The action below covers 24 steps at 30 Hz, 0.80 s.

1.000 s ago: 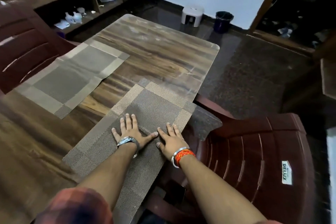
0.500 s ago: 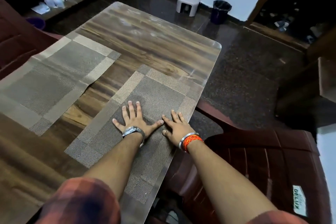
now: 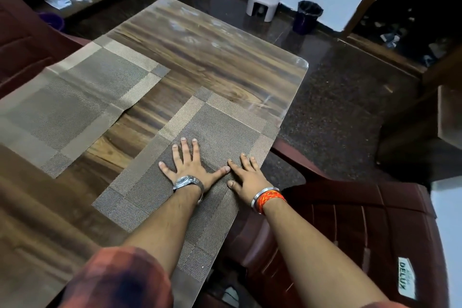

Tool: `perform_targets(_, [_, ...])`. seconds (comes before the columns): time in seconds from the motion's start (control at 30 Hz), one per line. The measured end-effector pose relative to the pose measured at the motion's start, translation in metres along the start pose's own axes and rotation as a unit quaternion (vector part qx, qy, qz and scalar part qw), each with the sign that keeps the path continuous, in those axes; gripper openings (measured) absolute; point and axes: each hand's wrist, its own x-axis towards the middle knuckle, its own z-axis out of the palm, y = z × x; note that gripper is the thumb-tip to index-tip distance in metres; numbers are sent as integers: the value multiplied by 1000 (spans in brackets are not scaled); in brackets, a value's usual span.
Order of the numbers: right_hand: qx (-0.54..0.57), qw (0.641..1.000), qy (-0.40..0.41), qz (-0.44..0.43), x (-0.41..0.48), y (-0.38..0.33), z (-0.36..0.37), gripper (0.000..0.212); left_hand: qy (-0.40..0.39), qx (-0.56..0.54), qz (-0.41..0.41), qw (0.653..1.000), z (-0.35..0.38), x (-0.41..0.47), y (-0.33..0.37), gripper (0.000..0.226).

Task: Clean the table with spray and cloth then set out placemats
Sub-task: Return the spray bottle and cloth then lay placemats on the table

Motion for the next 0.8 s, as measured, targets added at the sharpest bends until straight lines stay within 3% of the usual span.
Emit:
perform_targets(0.37, [-92, 996, 7, -4, -1, -6, 0, 62, -6, -10, -9, 1000, 0, -8, -9, 133])
perform_targets(0.8, [-50, 999, -2, -19, 1, -1, 0, 65, -9, -10, -9, 1000, -2, -7, -8, 131])
